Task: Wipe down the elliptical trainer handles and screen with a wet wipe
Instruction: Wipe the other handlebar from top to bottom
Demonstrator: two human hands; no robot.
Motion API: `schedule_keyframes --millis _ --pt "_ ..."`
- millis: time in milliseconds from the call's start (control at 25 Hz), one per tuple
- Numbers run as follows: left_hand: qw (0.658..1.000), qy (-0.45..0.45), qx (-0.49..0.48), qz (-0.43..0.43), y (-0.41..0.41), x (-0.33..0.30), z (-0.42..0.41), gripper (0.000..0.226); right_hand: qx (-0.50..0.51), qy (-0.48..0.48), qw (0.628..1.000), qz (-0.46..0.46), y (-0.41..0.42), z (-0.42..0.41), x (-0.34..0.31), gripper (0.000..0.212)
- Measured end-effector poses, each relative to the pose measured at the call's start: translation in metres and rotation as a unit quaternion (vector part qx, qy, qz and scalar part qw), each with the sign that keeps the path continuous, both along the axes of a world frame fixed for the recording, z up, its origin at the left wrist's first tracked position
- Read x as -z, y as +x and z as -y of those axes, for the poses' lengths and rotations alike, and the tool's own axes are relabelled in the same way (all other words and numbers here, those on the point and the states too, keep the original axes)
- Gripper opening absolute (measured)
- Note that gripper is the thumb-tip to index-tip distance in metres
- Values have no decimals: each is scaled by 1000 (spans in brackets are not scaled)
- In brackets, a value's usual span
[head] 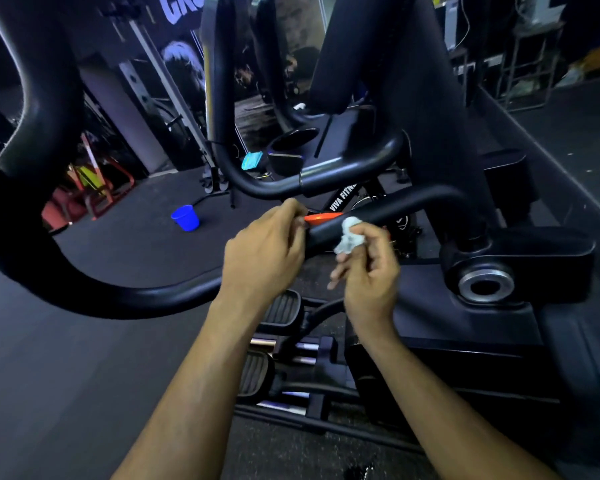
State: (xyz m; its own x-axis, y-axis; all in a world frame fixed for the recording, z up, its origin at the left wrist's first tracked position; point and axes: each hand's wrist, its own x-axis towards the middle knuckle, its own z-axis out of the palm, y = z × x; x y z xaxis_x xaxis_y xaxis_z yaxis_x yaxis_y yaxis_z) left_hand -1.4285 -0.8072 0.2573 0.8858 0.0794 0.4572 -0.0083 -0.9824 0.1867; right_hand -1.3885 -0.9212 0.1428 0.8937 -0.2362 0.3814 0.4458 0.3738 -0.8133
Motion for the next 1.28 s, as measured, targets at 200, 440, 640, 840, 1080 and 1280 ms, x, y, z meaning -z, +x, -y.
schedule_keyframes --millis 200,440,640,840,1080,1280 --pt "997 53 8 -47 26 0 24 22 -21 -20 999 18 3 10 1 43" --pt "995 71 -23 -71 32 6 25 30 -55 -31 998 15 16 35 2 40" --pt "996 46 19 -69 48 -3 49 27 -73 0 997 29 26 50 2 39" --pt "993 36 62 -95 79 -3 66 36 -55 26 998 18 38 62 4 35" --pt "996 50 31 -66 75 -1 68 34 -73 10 996 42 45 76 5 33" --pt "995 90 35 -40 67 1 74 33 -55 26 998 28 53 92 2 35"
